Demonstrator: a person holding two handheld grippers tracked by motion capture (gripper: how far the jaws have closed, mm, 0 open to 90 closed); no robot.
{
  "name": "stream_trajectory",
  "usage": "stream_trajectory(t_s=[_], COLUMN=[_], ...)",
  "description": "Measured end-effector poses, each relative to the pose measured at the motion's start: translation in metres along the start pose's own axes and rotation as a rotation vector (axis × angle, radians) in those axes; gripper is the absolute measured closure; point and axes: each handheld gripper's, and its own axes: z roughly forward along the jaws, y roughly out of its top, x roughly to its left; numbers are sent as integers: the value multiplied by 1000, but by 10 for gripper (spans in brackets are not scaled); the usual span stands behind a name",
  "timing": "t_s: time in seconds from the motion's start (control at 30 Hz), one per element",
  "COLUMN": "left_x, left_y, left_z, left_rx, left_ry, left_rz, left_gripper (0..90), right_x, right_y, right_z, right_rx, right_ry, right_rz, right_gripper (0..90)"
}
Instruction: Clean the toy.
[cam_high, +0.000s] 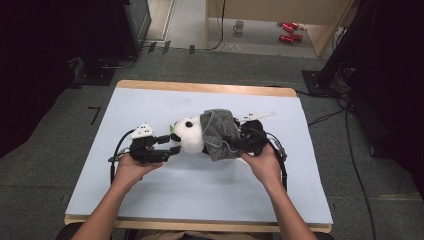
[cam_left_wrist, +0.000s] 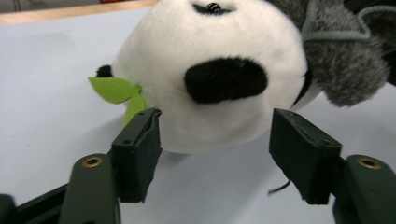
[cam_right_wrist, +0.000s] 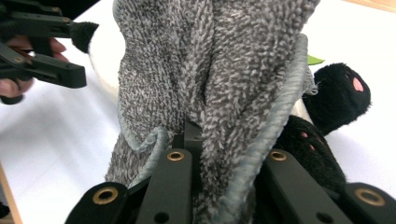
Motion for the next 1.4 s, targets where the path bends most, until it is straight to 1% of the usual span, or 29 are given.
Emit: stream_trajectory(t_s=[0.03,0.1,0.13,0.2,0.23,0.3,0.33,0.4,0.5,0.53,0.57,0.6,0.63,0.7,0.73,0.77,0.8,0.87,0.9,0.97,1.03,1.07,1.13,1.2,1.23,1.27,1.3,1.4], left_x=[2,7,7,8,8,10,13,16,20,21,21,21,20,19,19,18,17,15,15,13,11,9,3,-1,-5,-7,-9,-14], left_y=[0,0,1,3,5,8,11,14,18,18,17,17,16,17,17,17,18,18,19,20,22,21,21,20,19,17,16,13], left_z=[2,7,11,17,19,24,27,32,42,45,47,49,50,51,51,51,51,48,46,41,37,35,32,27,25,23,20,17], left_rx=[-10,-31,-43,-58,-65,-77,-91,-98,-101,-105,-111,-114,-113,-110,-107,-104,-98,-86,-70,-48,-14,-9,12,17,20,27,35,38], left_ry=[4,-5,-2,-1,1,-1,-4,-17,-22,-29,-40,-41,-43,-33,-25,-16,-5,-12,-17,-28,-21,-21,-16,-21,-20,-20,-15,9], left_rz=[3,6,17,58,66,95,101,93,106,104,109,119,113,97,97,96,95,95,75,14,-33,-51,-104,-151,-185,-210,-217,-212], left_gripper=[314,300,290,267,253,229,211,178,170,171,187,225,256,349,442,442,479,555,583,616,628,628,627,626,625,624,623,618], right_x=[-2,-7,-10,-15,-17,-21,-24,-30,-34,-36,-38,-39,-40,-41,-41,-41,-41,-39,-39,-39,-36,-33,-24,-15,-11,-5,0,18], right_y=[1,2,4,6,7,9,10,13,14,14,14,14,15,15,15,15,16,18,20,23,29,32,41,50,53,59,63,74], right_z=[0,0,1,1,1,1,2,3,3,4,5,6,6,7,8,8,8,8,7,3,-4,-7,-12,-16,-17,-19,-21,-21], right_rx=[-2,-9,-15,-18,-19,-24,-26,-30,-35,-38,-39,-39,-41,-41,-47,-47,-49,-55,-60,-74,-100,-114,-131,-147,-149,-155,-160,-164], right_ry=[6,7,11,12,13,19,22,23,35,37,37,34,33,30,33,33,30,25,28,51,74,84,98,109,115,129,147,187], right_rz=[7,19,25,37,43,49,49,66,79,83,84,89,89,94,95,95,97,97,98,115,120,116,104,81,74,66,61,32], right_gripper=[805,804,804,804,804,804,804,804,804,804,804,804,804,804,803,803,804,804,805,805,806,806,805,805,805,805,805,805])
